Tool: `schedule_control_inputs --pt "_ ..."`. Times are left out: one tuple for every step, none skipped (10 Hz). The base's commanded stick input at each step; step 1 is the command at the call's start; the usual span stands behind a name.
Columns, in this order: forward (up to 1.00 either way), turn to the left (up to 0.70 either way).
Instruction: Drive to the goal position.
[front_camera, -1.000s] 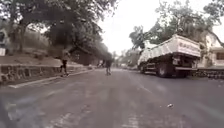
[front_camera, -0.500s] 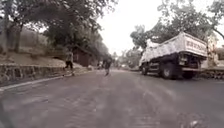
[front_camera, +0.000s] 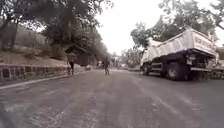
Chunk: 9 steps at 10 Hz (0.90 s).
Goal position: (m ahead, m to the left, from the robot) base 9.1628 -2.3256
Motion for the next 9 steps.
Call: schedule_control_inputs --pt "1.00 0.00" --pt "1.00 0.00" --pt "1.00 0.00" --pt "1.00 0.00" --pt "1.00 0.00" --pt "1.00 0.00" --pt "1.00 0.00" --pt "1.00 0.00" --pt "1.00 0.00"
